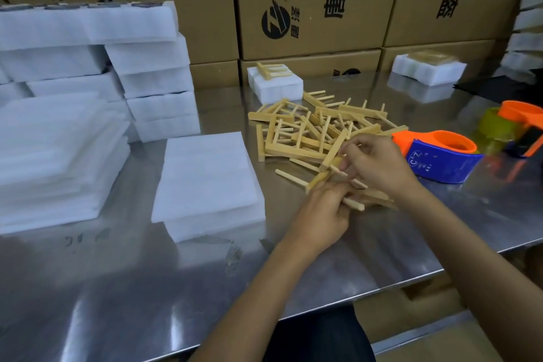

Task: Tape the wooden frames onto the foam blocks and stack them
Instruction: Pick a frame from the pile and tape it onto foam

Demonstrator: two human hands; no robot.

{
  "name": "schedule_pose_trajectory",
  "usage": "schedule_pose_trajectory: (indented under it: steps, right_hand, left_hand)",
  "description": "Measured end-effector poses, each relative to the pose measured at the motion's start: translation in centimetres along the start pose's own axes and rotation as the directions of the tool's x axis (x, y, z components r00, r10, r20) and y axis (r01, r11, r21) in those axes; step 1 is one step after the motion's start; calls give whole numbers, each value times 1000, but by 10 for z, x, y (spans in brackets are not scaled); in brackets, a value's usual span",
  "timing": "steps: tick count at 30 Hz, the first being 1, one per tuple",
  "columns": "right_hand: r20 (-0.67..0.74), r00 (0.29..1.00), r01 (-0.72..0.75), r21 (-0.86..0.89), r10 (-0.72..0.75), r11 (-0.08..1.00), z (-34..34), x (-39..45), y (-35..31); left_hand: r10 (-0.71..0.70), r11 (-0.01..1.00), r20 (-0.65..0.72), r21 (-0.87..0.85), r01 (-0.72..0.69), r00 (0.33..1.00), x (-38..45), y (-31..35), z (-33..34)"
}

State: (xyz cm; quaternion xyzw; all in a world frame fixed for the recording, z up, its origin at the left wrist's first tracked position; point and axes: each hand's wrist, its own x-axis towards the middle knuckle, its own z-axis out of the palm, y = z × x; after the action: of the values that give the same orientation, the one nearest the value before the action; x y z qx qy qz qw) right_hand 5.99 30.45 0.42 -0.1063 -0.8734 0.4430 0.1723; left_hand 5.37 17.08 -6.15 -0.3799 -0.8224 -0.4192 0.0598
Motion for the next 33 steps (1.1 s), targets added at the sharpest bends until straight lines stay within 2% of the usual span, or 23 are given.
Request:
schedule_pose_trajectory:
  steps: [3,6,10,13,15,16,17,19,20,22,25,28,30,33]
  right_hand:
    - [104,994,49,-17,-47,999,-13,2,-20]
    - [205,978,-18,264,-38,964,-20,-1,-49]
    - [370,924,-120,522,-97,845,2,-5,-80]
    - [443,890,-182,565,-110,805,40,-10,-96]
    - [414,903,-157,572,-118,805,66,-9,-101]
    - [402,910,-166,578,-101,799,81,-6,-105]
    - [400,915,-202,586,-63,784,96,-3,-109]
    - [403,915,-292,604,31,741,123,2,-114]
    - [401,914,-310,587,64,748,133,5,-114]
    - [392,917,-274,490,72,827,148,10,-111]
    - [316,948,-31,166,-23,986,153,20,-109]
    - [271,951,209,-197,-152,958,153,24,-108]
    - [238,954,242,-256,-181,936,152,21,-102]
    - [115,979,187,-198,-166,962,150,17,-91]
  left_hand:
    - [-87,992,-174,-110,68,981,8,13,-27]
    - [-158,983,-316,-140,119,935,24,23,-74]
    - [-309,950,-273,-39,311,911,41,12,-153]
    - [-381,893,-267,140,427,885,49,-3,-204]
    - [-445,839,-242,226,496,863,54,-15,-228]
    - [-491,822,-210,210,529,846,54,-21,-238]
    - [-544,816,-175,119,566,821,52,-29,-246]
    - [-632,772,-127,-189,607,765,43,-45,-254]
    - [-644,755,-133,-269,598,754,36,-56,-254]
    - [-644,761,-192,-254,597,740,22,-79,-245]
    - [-585,811,-285,-229,539,759,5,-106,-225]
    - [-497,866,-412,-192,461,763,-2,-121,-211]
    - [-495,860,-461,-139,492,736,-5,-129,-207]
    - [-642,759,-416,-226,610,644,-7,-138,-207]
